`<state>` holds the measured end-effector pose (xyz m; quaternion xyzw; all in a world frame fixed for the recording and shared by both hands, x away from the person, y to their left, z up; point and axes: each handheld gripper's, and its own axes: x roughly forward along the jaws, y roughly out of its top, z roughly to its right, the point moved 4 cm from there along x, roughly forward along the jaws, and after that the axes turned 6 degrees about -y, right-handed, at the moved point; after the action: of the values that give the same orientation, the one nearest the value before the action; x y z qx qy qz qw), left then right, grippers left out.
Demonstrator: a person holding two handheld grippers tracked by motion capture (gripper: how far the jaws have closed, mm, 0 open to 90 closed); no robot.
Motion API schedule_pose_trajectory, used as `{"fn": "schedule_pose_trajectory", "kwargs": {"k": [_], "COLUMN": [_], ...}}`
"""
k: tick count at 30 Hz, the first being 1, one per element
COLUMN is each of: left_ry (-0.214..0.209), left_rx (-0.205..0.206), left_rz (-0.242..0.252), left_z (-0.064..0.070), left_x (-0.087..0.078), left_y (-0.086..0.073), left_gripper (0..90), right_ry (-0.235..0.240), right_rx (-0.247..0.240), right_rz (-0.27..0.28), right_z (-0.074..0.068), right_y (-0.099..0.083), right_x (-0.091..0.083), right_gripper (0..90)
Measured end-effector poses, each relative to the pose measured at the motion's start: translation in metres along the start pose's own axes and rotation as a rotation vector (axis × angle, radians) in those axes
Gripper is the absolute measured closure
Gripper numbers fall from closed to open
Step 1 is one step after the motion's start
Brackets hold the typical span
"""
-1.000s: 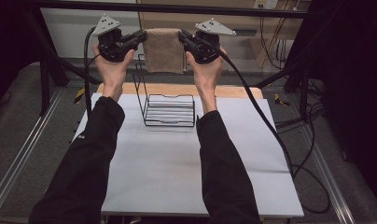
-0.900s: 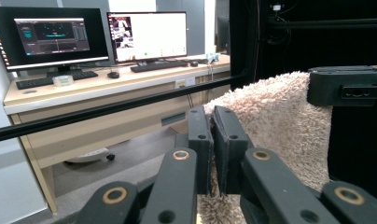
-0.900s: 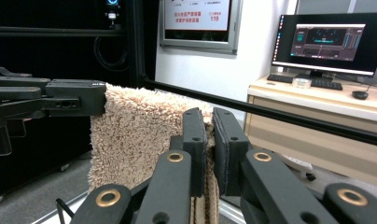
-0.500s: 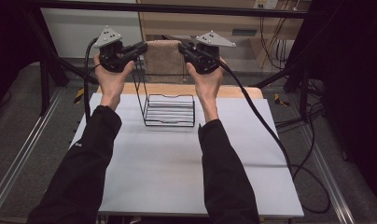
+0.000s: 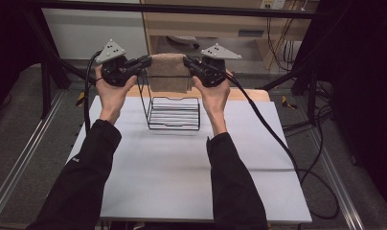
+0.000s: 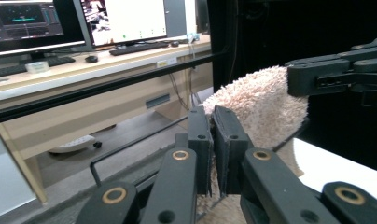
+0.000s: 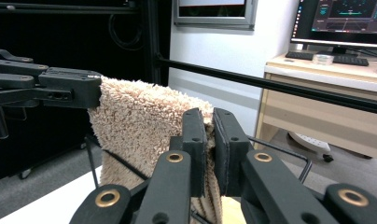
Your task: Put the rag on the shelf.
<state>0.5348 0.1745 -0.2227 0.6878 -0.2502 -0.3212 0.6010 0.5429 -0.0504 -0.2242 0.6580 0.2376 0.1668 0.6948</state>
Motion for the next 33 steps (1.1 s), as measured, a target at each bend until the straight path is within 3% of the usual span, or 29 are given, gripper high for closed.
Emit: {"fn": "schedule_pose_trajectory", "kwargs": {"k": [13, 25, 29, 33], "left_ry": [-0.019, -0.042, -0.051, -0.067], "left_rx": [-0.034, -0.056, -0.075, -0.12], "left_rz": [-0.045, -0.082, -0.098, -0.079], "left_z": [0.006, 0.011, 0.012, 0.011], "left_x": [-0.01, -0.012, -0.012, -0.016], "left_y": [-0.014, -0.03, -0.032, -0.025], "left_gripper": [84.7, 82.7, 80.8, 75.2], "right_ry": [0.032, 0.079, 0.086, 0.087], "right_rx": [-0.047, -0.06, -0.065, -0.073], "right_rz": [-0.04, -0.075, -0.089, -0.089], "right_z": [-0.009, -0.012, -0.012, -0.013], "right_y": [-0.008, -0.024, -0.028, -0.029], "right_x": [-0.01, -0.017, -0.018, -0.018], "right_gripper": [83.7, 82.7, 82.8, 82.9]}}
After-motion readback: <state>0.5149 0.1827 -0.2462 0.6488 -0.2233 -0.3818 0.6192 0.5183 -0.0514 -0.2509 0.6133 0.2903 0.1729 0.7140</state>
